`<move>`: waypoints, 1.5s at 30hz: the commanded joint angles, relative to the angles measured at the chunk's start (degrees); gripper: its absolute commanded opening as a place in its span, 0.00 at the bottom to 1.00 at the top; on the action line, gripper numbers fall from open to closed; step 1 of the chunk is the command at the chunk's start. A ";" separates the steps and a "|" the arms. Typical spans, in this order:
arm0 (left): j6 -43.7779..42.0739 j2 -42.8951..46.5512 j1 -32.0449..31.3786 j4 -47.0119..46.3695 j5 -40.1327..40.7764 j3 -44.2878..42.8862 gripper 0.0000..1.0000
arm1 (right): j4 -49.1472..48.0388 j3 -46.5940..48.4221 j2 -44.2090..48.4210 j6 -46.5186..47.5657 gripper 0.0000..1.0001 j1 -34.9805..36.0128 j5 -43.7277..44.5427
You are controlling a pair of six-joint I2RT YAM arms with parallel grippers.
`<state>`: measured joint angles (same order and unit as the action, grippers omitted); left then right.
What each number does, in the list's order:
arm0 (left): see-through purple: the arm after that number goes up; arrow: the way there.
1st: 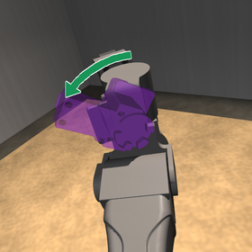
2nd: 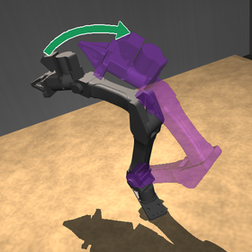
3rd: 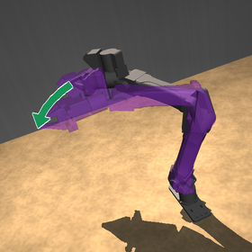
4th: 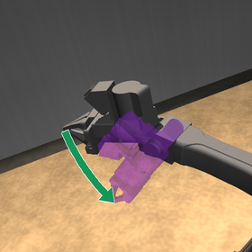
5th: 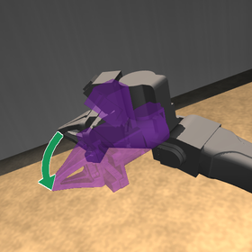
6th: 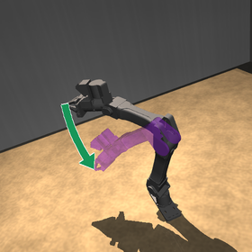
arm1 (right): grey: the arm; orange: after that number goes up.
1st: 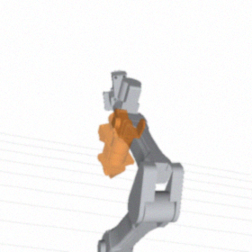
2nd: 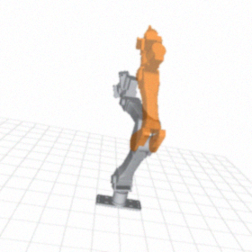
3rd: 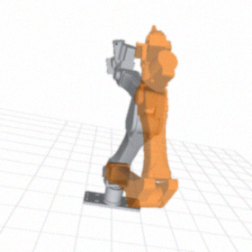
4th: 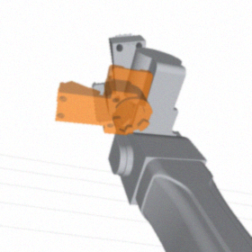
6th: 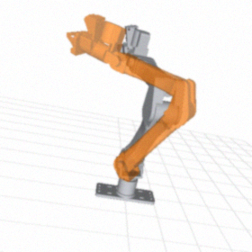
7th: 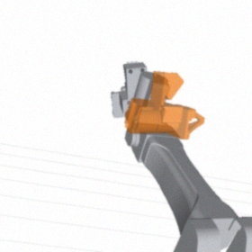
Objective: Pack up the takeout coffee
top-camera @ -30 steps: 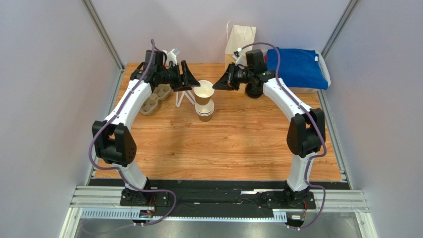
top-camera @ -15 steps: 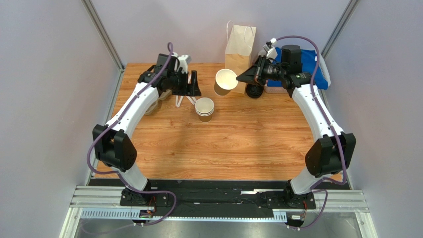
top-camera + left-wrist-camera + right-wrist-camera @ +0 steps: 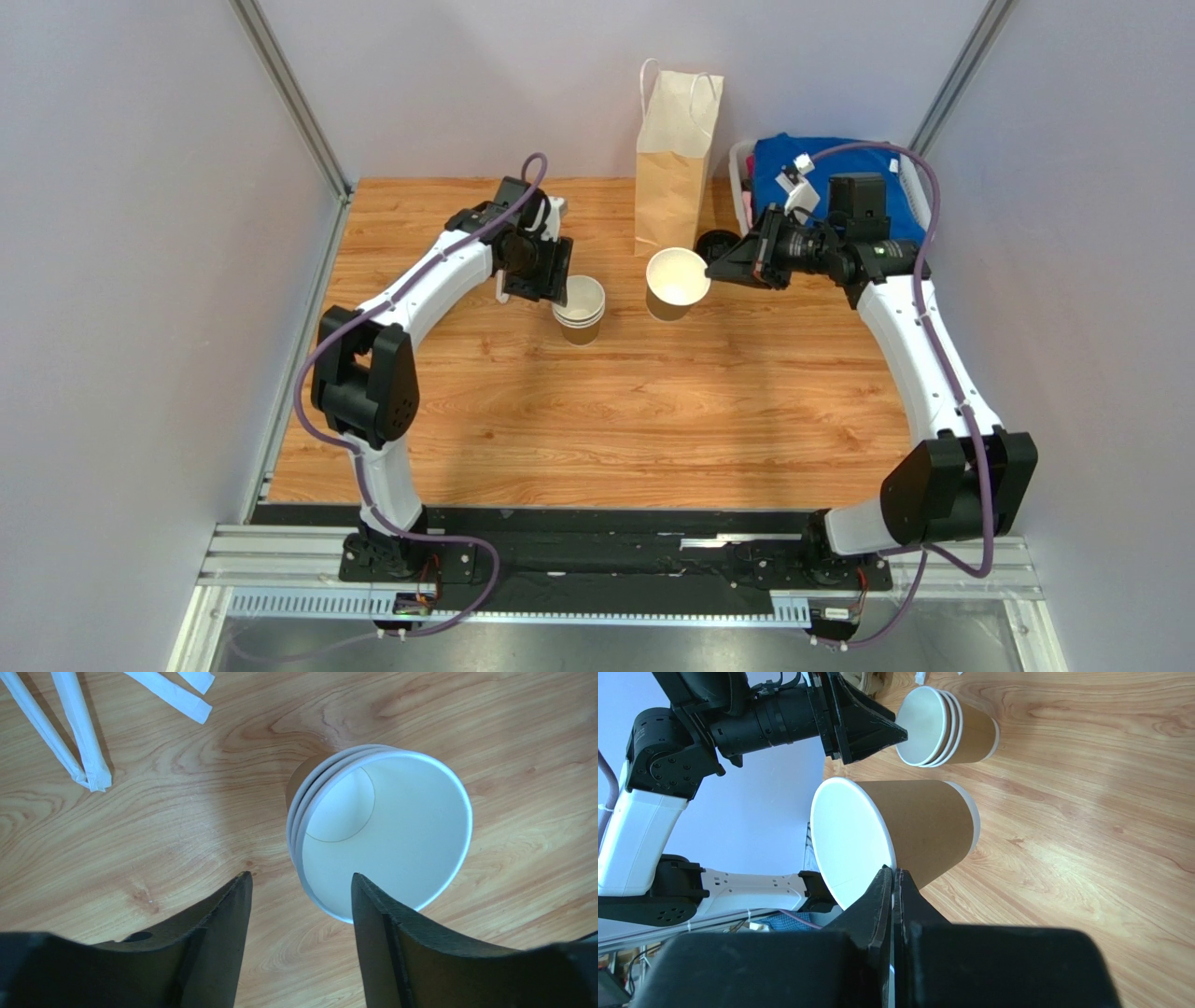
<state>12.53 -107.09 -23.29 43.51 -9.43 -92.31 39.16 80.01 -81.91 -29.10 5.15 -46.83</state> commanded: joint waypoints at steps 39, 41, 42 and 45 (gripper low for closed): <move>-0.41 -29.41 4.66 1.76 9.26 -44.27 0.08 | 4.44 -4.07 3.25 7.66 0.00 -8.31 -0.72; -0.41 -29.32 4.74 1.93 9.34 -44.36 0.24 | 4.44 -4.16 3.33 7.57 0.00 -8.31 -0.81; -0.32 -29.06 4.74 1.85 9.17 -44.53 0.29 | 4.44 -4.24 3.25 7.48 0.00 -8.31 -0.90; -0.23 -28.44 4.92 1.76 8.47 -45.41 0.46 | 4.44 -4.25 3.51 7.74 0.00 -8.31 -0.90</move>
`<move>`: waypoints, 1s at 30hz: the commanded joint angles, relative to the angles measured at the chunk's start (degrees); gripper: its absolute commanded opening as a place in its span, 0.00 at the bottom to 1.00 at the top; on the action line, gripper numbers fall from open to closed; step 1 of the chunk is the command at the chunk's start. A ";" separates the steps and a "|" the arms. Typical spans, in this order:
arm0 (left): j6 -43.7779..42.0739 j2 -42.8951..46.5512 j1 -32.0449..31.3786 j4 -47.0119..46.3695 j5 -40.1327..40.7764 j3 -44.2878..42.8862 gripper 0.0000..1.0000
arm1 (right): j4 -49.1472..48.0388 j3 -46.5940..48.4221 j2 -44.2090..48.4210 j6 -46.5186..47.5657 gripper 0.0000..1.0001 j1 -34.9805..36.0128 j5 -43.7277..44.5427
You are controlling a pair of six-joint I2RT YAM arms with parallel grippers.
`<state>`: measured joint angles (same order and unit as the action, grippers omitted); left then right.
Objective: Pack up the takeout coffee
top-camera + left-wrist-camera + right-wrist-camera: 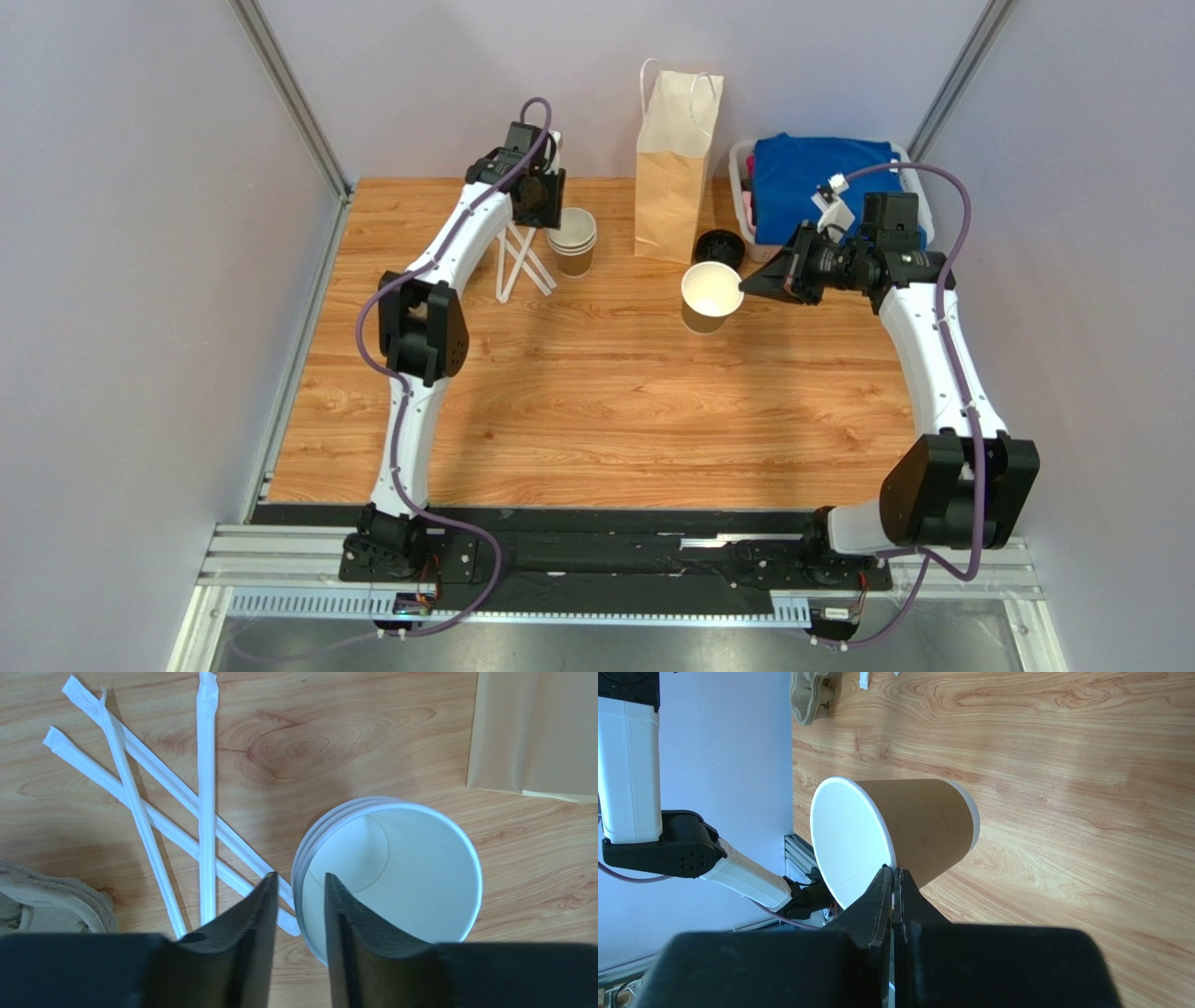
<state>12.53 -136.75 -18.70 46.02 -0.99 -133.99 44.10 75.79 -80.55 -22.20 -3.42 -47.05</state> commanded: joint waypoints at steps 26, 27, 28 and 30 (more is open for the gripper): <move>-3.66 70.71 4.64 -12.89 -20.01 63.21 0.93 | -15.95 -10.04 -4.95 4.35 0.00 27.85 4.25; -3.40 71.96 4.72 -12.80 -20.45 64.55 0.95 | -16.67 -10.39 -5.92 4.70 0.00 28.72 4.07; -3.48 73.10 4.90 -12.80 -21.06 65.60 0.96 | -17.20 -10.57 -6.97 5.05 0.00 29.08 3.89; -3.92 74.96 4.90 -12.01 -22.46 66.84 0.96 | -18.95 -10.75 -9.88 5.06 0.00 29.70 3.80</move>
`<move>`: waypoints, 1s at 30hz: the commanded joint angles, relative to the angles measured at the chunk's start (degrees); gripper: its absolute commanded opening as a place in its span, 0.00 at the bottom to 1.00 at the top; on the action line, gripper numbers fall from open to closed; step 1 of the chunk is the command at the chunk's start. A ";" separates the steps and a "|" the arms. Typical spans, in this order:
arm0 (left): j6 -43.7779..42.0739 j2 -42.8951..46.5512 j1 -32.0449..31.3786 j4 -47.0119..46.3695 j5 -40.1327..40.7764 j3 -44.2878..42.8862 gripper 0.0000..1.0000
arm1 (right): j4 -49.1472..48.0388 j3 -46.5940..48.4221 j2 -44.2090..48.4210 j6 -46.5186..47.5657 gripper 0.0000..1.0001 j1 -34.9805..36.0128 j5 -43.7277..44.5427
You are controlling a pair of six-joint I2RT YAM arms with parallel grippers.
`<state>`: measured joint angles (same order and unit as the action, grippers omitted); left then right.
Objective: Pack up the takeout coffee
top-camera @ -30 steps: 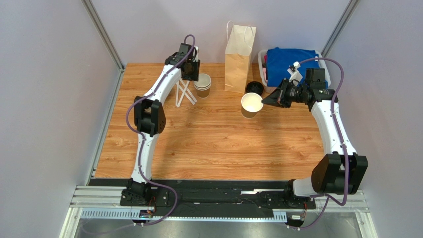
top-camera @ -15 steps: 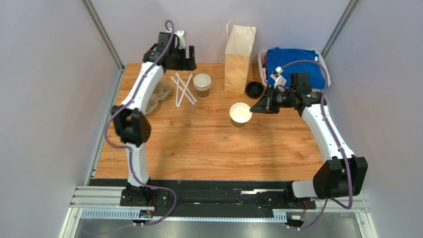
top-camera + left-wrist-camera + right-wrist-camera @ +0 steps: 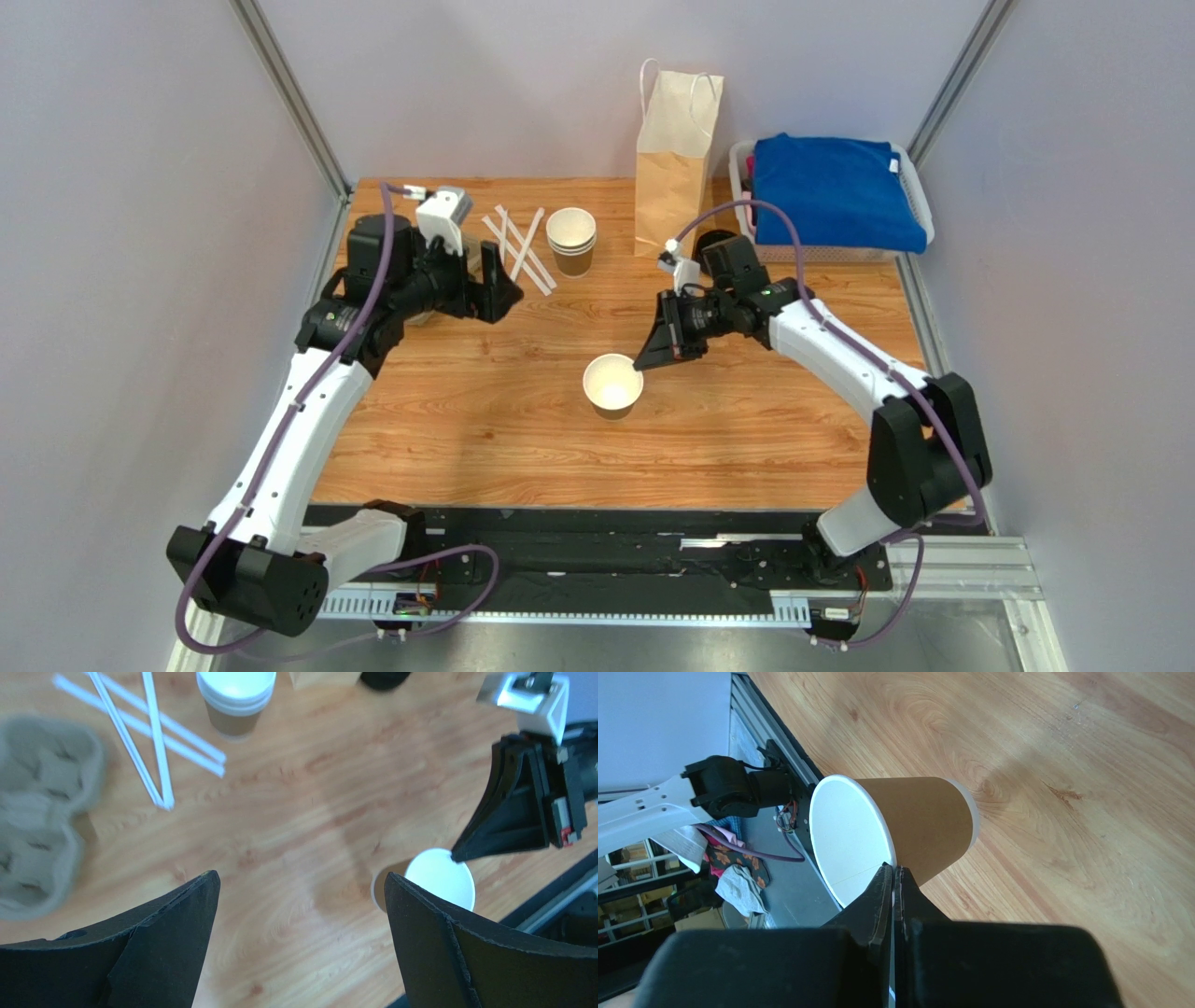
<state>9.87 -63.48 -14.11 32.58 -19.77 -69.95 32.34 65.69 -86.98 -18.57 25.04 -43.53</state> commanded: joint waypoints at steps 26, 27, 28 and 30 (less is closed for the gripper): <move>-0.82 -2.34 0.75 3.19 -5.72 1.40 0.97 | -5.36 1.72 -9.35 5.30 0.27 1.33 1.43; -0.90 -2.43 0.84 3.45 -5.81 1.14 0.97 | -4.92 2.16 -9.09 5.47 0.31 1.33 1.43; -0.99 -2.70 0.92 3.54 -5.89 0.53 0.97 | -4.13 3.03 -8.74 5.73 0.35 1.24 1.78; -1.17 -3.40 1.19 4.51 -6.16 -0.27 0.97 | -3.08 3.91 -7.51 6.00 0.51 1.24 2.22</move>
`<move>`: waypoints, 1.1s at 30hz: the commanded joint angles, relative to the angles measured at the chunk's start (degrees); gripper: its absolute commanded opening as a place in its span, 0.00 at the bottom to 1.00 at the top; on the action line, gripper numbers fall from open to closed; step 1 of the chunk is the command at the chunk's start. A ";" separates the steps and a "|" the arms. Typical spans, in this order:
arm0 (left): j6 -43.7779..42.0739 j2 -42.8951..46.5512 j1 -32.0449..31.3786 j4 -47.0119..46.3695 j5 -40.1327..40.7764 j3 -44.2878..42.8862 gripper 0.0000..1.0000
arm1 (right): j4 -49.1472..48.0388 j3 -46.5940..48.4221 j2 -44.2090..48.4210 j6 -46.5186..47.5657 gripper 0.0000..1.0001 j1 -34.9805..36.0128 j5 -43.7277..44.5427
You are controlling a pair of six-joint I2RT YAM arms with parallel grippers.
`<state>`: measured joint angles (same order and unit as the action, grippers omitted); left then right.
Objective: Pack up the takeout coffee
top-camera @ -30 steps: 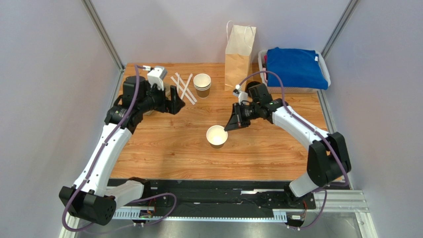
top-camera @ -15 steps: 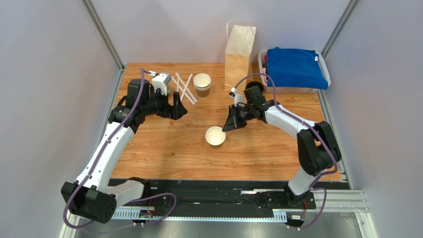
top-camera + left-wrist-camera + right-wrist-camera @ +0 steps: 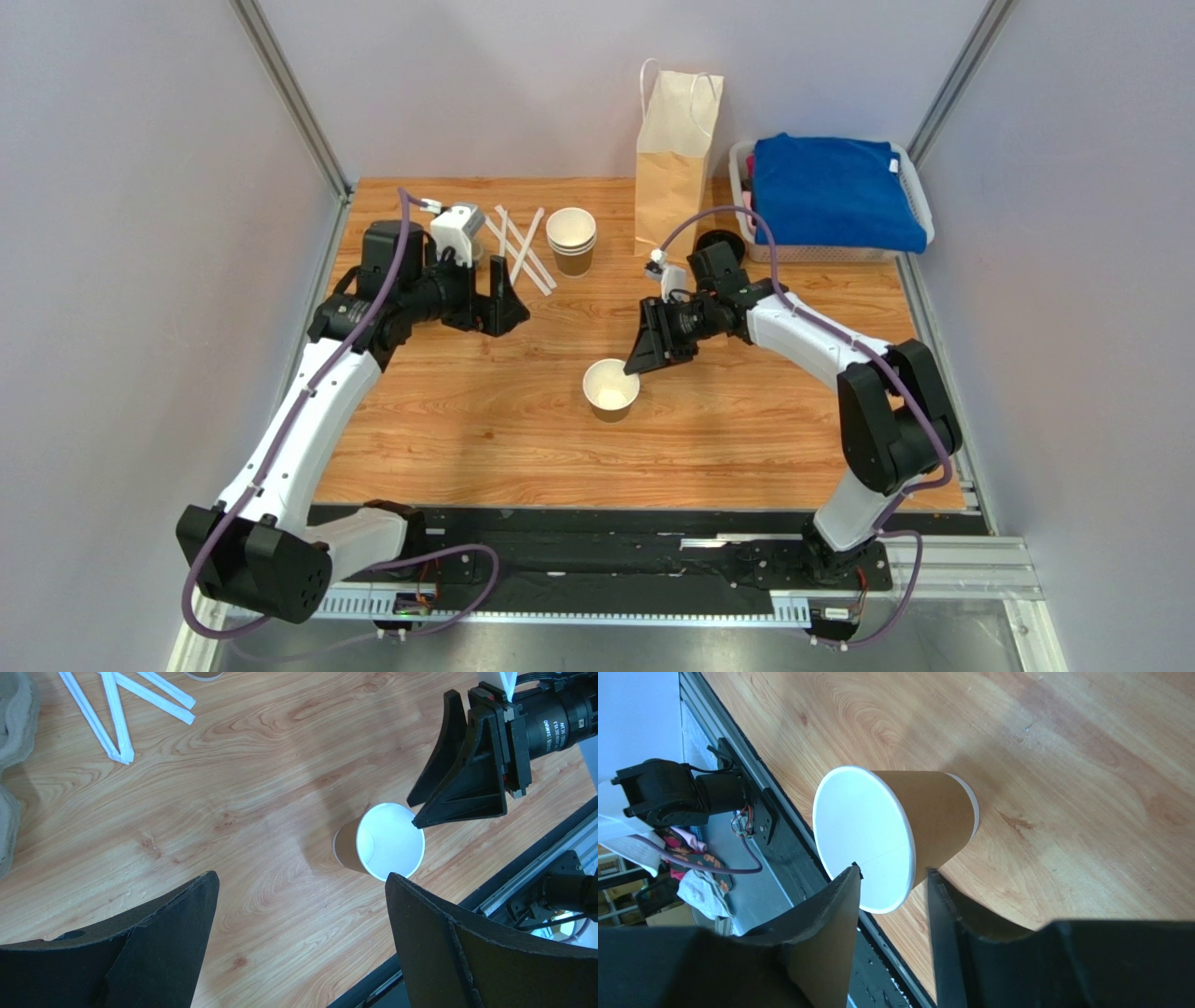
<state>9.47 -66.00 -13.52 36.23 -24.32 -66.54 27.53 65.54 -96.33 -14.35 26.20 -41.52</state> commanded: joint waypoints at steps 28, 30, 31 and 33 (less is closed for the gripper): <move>-11.94 -8.80 2.09 6.05 -2.92 -23.89 0.99 | 11.41 14.97 13.20 40.70 0.94 -15.20 25.43; -12.02 -9.67 2.09 6.05 -3.37 -24.16 0.99 | 10.79 15.32 9.42 42.38 0.89 -15.73 24.74; -11.94 -9.94 2.09 5.96 -3.80 -24.16 0.99 | 10.53 15.50 7.93 43.26 0.79 -16.35 24.30; -11.67 -10.47 2.09 5.96 -4.33 -23.81 0.99 | 7.99 15.59 4.69 44.75 0.70 -16.79 23.42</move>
<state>-0.67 -75.79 -11.79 42.63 -26.35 -88.31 39.99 81.32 -86.85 23.03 10.52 -18.87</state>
